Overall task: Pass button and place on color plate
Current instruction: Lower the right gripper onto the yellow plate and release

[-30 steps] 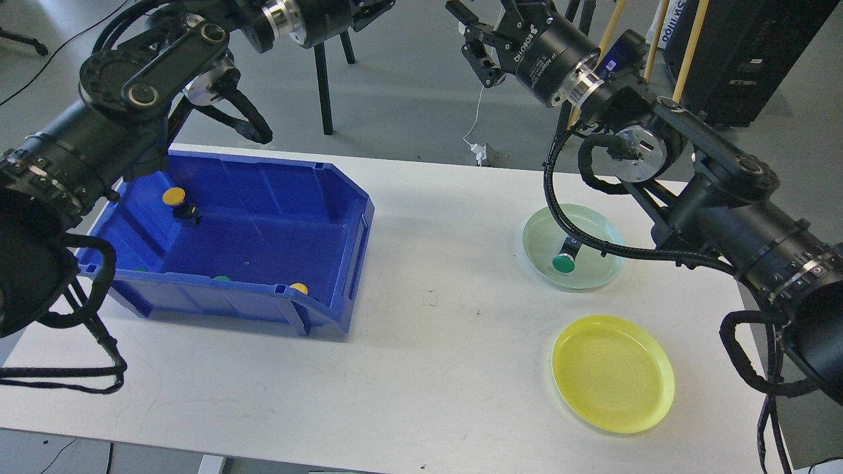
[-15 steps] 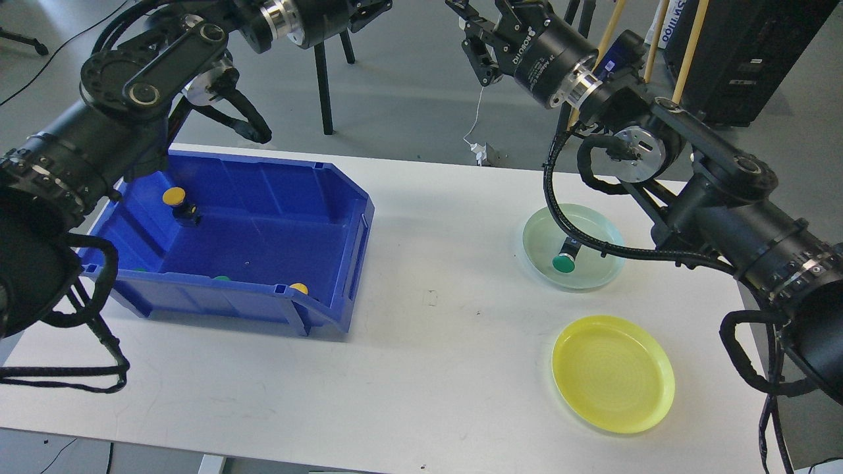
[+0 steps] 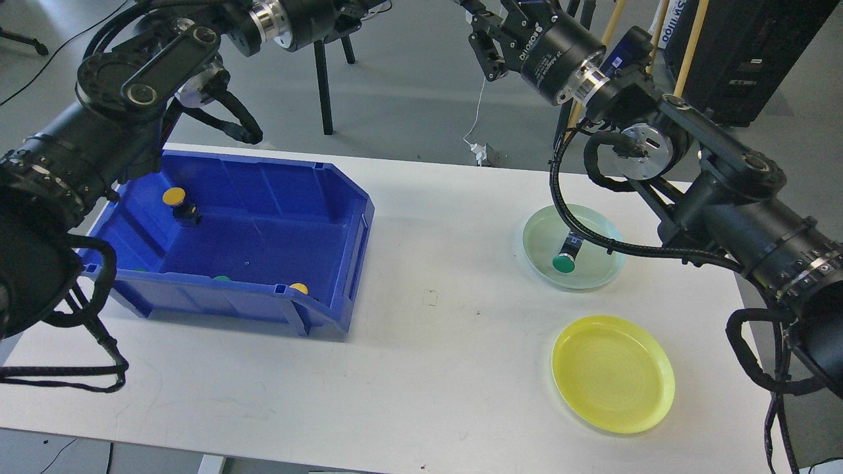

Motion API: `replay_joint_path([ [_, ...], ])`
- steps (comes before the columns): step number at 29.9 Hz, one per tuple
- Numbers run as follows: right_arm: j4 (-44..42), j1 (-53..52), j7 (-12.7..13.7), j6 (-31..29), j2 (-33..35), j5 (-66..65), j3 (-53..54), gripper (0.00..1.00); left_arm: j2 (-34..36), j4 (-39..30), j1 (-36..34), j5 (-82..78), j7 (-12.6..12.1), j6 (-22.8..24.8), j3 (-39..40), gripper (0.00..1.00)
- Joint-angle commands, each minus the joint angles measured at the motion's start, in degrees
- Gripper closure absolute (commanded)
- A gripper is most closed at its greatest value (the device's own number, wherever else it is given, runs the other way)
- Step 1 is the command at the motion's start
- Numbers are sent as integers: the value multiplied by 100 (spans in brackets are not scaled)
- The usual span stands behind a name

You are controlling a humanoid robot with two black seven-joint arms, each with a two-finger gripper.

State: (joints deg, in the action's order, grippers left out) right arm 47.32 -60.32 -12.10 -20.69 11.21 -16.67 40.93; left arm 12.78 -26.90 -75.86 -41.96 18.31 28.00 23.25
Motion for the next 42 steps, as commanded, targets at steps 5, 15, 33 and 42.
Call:
replay_joint_path([
  [5, 838, 783, 120, -234, 1795, -12, -716, 87, 479, 62, 1, -41, 41, 0, -13, 1],
  [15, 2913, 3059, 50, -700, 4661, -47, -1456, 87, 655, 53, -139, -58, 59, 0, -13, 1],
  [33, 2695, 4326, 146, -454, 4557, -548, -1737, 48, 655, 53, -139, -58, 94, 0, -31, 1],
  [42, 2730, 4318, 243, -515, 4513, -592, -1720, 25, 655, 53, -139, -58, 85, 0, -48, 1],
])
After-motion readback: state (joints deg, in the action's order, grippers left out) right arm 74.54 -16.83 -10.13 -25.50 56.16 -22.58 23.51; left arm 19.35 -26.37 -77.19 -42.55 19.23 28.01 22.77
